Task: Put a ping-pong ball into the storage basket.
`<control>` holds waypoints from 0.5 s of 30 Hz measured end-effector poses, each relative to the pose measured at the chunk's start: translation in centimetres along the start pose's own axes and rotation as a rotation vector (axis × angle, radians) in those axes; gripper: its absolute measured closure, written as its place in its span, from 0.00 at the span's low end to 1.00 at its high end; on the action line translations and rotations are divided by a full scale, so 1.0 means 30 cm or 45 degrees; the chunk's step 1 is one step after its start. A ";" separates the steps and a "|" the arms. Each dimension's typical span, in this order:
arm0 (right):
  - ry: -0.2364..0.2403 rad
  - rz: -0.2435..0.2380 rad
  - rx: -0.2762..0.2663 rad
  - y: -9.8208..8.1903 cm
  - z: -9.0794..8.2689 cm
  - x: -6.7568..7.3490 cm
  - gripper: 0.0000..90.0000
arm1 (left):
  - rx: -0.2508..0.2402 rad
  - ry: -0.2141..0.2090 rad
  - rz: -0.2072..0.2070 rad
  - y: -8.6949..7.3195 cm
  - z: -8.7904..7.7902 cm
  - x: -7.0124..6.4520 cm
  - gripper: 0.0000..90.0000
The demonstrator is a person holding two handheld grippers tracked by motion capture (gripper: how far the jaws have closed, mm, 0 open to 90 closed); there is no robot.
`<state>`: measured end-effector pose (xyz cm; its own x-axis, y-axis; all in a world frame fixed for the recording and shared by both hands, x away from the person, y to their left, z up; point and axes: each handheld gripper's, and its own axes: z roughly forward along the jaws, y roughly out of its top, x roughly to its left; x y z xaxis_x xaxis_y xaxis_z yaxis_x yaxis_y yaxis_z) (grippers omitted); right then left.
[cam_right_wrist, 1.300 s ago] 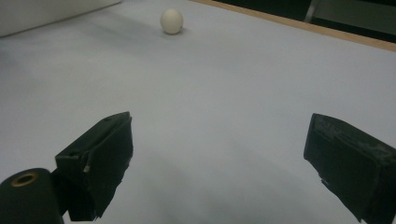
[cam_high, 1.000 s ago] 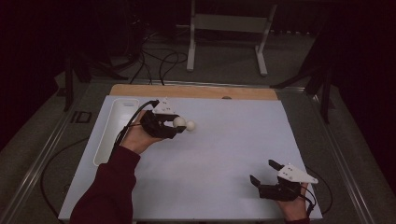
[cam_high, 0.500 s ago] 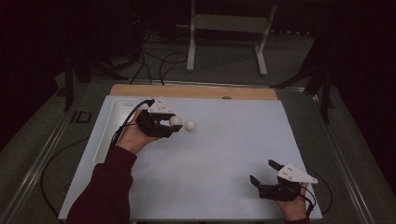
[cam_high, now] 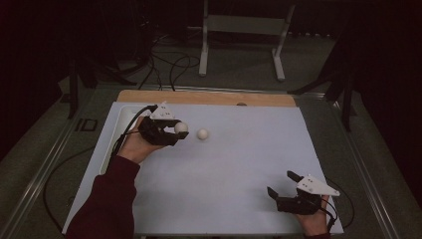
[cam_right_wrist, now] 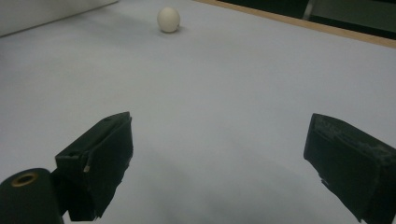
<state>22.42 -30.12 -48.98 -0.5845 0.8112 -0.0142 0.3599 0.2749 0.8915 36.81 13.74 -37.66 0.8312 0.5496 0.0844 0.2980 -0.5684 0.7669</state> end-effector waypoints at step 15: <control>-0.007 0.010 -0.002 -0.006 -0.003 -0.004 0.09 | -0.020 0.024 -0.016 -0.027 -0.046 0.028 0.57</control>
<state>22.36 -30.33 -49.09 -0.5779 0.8161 -0.0095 0.3631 0.2675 0.8925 36.62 15.51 -37.35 0.8182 0.5684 0.0866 0.3010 -0.5518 0.7777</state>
